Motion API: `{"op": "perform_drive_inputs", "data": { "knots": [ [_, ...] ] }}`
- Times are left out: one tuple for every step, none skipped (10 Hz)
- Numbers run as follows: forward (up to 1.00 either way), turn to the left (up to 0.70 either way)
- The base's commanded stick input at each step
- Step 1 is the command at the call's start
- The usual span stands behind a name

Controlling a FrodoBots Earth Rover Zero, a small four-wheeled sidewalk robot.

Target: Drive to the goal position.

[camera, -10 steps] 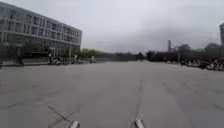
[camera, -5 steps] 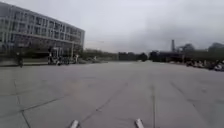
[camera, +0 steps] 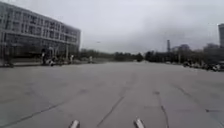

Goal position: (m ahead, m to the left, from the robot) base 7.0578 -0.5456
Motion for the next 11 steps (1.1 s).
{"op": "perform_drive_inputs", "data": {
  "knots": [
    [1.0,-0.39],
    [1.0,-0.39],
    [1.0,-0.39],
    [1.0,-0.39],
    [1.0,-0.39],
    [1.0,-0.39],
    [1.0,-0.39],
    [1.0,-0.39],
    [1.0,-0.39],
    [1.0,-0.39],
    [1.0,-0.35]
  ]
}}
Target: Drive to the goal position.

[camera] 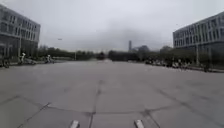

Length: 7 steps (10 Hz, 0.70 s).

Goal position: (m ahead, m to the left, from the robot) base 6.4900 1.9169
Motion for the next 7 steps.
{"op": "perform_drive_inputs", "data": {
  "knots": [
    [1.0,-0.02],
    [1.0,0.01],
    [1.0,0.01],
    [1.0,0.01],
    [1.0,0.01],
    [1.0,0.01],
    [1.0,0.01]
  ]
}}
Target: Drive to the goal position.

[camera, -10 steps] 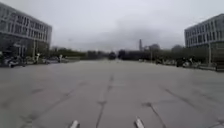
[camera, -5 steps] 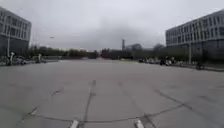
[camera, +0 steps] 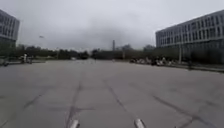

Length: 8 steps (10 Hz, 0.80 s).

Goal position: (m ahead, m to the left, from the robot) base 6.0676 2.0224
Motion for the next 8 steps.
{"op": "perform_drive_inputs", "data": {
  "knots": [
    [1.0,0.01],
    [1.0,0.01],
    [1.0,0.01],
    [1.0,0.01],
    [1.0,0.01],
    [1.0,0.01],
    [1.0,0.01],
    [1.0,0.01]
  ]
}}
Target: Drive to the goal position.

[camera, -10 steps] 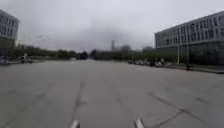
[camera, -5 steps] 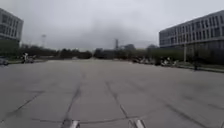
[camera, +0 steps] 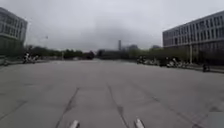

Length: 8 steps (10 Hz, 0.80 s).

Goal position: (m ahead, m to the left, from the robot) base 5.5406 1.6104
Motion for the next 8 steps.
{"op": "perform_drive_inputs", "data": {
  "knots": [
    [1.0,0.01],
    [1.0,0.01],
    [1.0,0.01],
    [1.0,0.01],
    [1.0,0.01],
    [1.0,0.01],
    [1.0,0.01],
    [1.0,0.01]
  ]
}}
